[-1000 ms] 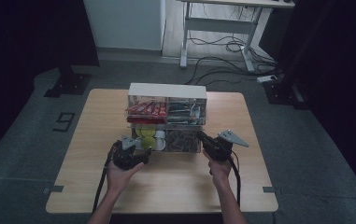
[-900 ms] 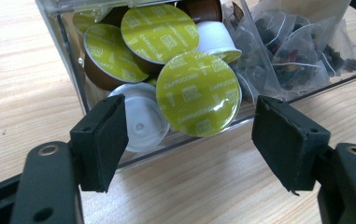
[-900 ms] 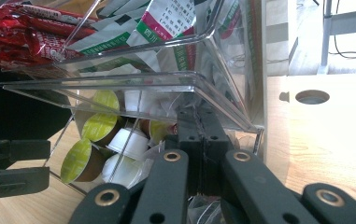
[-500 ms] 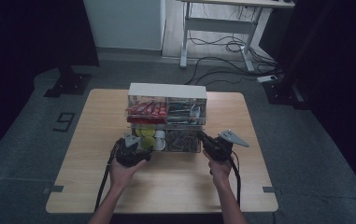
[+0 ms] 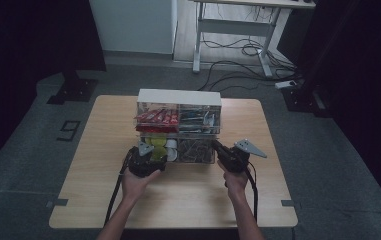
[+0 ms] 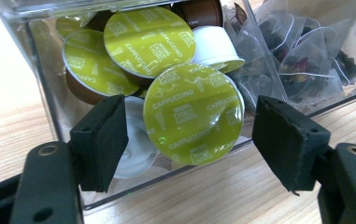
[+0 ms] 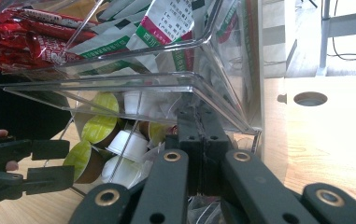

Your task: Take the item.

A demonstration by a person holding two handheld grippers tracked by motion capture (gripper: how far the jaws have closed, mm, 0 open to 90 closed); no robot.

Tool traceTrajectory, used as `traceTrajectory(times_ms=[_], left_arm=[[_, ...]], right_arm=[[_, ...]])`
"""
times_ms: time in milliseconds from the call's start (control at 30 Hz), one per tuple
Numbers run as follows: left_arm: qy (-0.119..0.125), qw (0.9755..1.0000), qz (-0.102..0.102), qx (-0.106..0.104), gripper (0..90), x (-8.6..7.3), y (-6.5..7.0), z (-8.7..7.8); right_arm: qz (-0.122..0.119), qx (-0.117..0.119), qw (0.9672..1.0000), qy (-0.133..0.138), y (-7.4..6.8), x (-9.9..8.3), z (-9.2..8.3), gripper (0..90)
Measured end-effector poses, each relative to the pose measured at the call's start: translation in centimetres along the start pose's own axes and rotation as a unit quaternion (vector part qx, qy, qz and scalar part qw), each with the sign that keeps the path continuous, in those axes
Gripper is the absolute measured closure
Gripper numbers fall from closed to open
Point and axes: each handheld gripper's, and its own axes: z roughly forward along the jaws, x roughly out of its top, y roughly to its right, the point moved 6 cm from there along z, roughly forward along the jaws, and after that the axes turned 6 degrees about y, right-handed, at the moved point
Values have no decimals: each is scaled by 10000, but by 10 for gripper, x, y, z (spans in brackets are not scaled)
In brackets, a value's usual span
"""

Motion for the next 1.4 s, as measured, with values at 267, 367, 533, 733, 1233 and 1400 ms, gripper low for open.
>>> traceTrajectory(times_ms=[267,367,533,733,1233,1400], left_arm=[[-10,10000,15,57,273,1,0,4],[0,10000,12,68,273,2,0,5],[23,9999,-5,105,272,2,-2,6],[23,9999,19,126,266,2,-2,8],[85,9998,119,115,379,0,5,9],[95,9999,85,99,381,0,5,9]], right_arm=[[4,7,10000,-6,0,0,-1,892],[7,8,10000,-6,0,0,-1,892],[9,16,10000,-1,0,0,0,892],[11,14,10000,1,0,0,0,892],[12,23,10000,3,0,0,0,892],[14,26,10000,4,1,0,0,892]])
